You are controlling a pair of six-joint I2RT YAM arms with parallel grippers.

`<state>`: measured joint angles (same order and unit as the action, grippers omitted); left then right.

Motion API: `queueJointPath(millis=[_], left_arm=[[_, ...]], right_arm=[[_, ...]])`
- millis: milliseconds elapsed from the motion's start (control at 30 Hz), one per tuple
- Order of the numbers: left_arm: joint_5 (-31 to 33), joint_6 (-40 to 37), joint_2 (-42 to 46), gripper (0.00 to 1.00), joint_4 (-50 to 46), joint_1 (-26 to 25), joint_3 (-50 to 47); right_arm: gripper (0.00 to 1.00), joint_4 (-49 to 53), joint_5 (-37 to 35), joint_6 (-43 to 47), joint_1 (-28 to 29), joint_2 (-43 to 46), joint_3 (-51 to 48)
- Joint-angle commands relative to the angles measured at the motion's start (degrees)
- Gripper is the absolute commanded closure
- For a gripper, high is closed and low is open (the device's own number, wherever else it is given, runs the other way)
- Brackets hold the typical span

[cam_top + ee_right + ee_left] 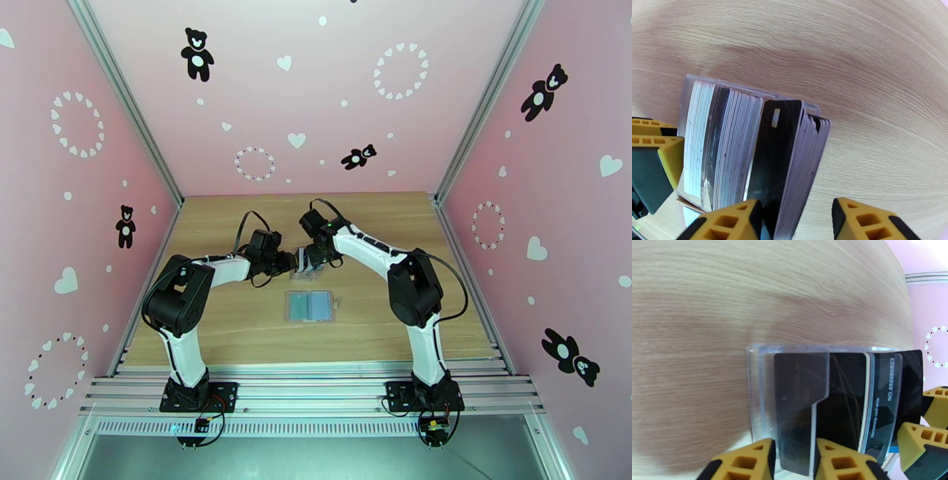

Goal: Put the credit cards into the card holder

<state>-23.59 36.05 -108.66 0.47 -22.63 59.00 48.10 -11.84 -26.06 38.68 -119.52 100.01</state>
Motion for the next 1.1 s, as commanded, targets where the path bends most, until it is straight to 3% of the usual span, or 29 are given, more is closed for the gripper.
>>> queueJointPath(millis=[0,1067], left_arm=[[0.41,-0.81,-1.04,0.67,-3.55,0.05,0.16],[0.24,-0.81,-0.67,0.67,-3.47,0.05,-0.01]], right_arm=[[0.50,3.51,-3.34,0.71,-0.40,-1.01,1.42],[0.78,6.13,-5.14,0.33,1.70,0.32,3.46]])
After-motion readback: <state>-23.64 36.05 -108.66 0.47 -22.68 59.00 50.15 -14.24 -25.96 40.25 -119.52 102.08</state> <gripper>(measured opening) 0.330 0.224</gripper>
